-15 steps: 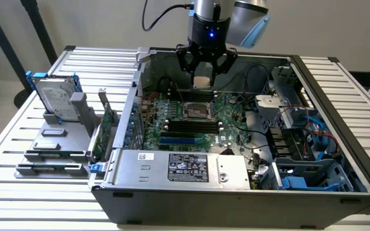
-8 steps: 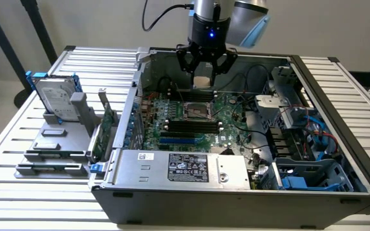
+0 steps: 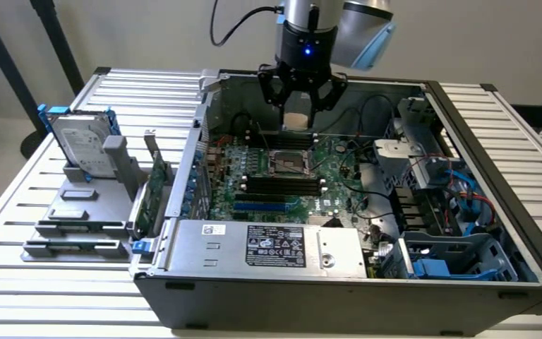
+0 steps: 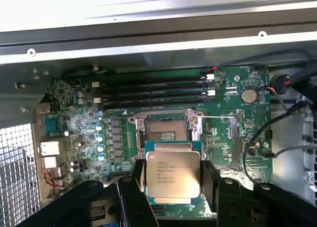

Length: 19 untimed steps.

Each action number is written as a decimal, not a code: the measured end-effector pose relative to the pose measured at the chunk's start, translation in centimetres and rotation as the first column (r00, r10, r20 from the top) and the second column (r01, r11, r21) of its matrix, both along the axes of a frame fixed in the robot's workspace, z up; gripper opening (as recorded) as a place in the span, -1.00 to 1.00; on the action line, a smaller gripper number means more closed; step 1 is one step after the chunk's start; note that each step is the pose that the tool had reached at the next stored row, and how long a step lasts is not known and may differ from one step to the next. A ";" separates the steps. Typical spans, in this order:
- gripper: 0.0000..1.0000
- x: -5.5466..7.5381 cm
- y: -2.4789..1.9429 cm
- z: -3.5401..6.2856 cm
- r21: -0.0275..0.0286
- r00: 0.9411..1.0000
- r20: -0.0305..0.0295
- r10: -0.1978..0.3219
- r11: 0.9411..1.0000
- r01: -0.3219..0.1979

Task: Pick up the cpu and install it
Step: 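Place the cpu into insertion slot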

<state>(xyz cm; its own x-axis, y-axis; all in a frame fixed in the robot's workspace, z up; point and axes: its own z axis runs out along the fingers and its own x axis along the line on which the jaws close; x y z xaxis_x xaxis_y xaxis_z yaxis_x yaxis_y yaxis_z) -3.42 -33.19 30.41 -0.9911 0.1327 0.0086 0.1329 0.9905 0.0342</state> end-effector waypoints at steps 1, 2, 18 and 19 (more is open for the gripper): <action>0.09 0.0 0.00 -0.01 0.000 1.000 0.000 -0.015 1.000 0.015; 0.09 0.0 0.00 -0.03 -0.001 1.000 0.000 -0.030 1.000 0.030; 0.09 0.0 0.00 -0.54 -0.002 0.956 0.000 -0.295 0.956 0.295; 0.09 0.0 0.00 -0.59 -0.002 0.950 0.000 -0.312 0.950 0.312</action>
<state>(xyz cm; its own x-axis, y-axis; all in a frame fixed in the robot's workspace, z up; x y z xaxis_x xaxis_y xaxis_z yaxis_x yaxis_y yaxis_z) -3.42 -33.19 29.82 -0.9002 0.4354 0.0080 0.4355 0.8996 0.0318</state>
